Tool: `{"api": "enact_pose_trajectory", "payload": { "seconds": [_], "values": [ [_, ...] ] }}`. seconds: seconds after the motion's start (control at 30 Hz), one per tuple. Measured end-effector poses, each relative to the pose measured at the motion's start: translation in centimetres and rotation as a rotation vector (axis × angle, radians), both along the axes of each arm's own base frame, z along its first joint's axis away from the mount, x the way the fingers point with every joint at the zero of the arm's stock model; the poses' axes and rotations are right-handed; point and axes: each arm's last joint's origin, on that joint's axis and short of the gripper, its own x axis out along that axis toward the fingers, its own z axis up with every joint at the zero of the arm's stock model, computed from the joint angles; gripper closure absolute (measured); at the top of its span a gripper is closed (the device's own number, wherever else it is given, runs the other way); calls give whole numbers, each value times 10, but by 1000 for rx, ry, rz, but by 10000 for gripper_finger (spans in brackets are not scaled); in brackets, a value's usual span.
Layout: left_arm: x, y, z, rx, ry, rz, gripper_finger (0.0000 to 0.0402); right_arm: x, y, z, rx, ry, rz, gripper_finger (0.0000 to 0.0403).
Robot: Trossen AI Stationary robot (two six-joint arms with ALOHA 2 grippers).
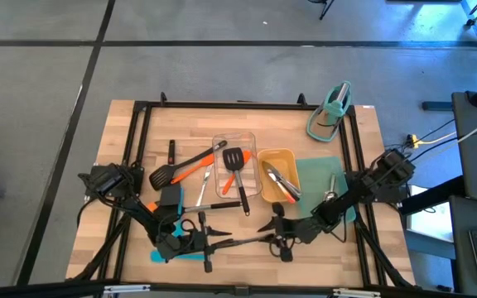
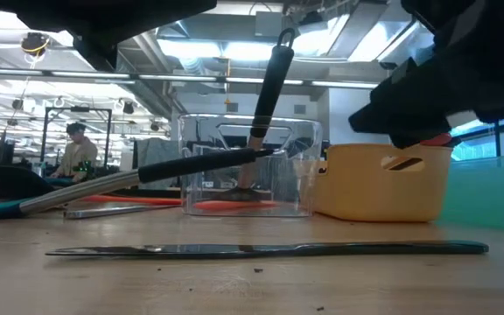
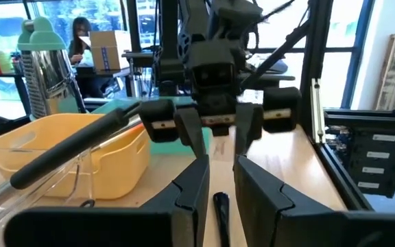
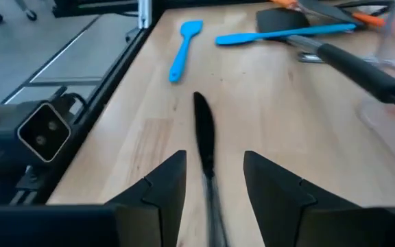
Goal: Pick & Place Kitchen Items
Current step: Put the black table knife into the yellow bin
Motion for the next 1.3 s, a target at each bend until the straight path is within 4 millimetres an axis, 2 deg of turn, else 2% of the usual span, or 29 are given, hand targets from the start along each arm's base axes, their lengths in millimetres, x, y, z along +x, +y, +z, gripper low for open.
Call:
{"api": "enact_pose_trajectory", "payload": {
  "seconds": [0.27,0.57,0.93,1.3],
  "values": [
    [0,0,0,-8,-2,-5,339,16,13,-25,-57,45,16,229],
    [0,0,0,-16,-3,-22,339,18,15,-43,-20,91,-57,201],
    [1,0,0,-24,-5,-26,339,17,14,-52,-47,106,-63,194],
    [1,0,0,-35,-8,-26,339,16,16,-65,-130,140,34,194]
  ]
}}
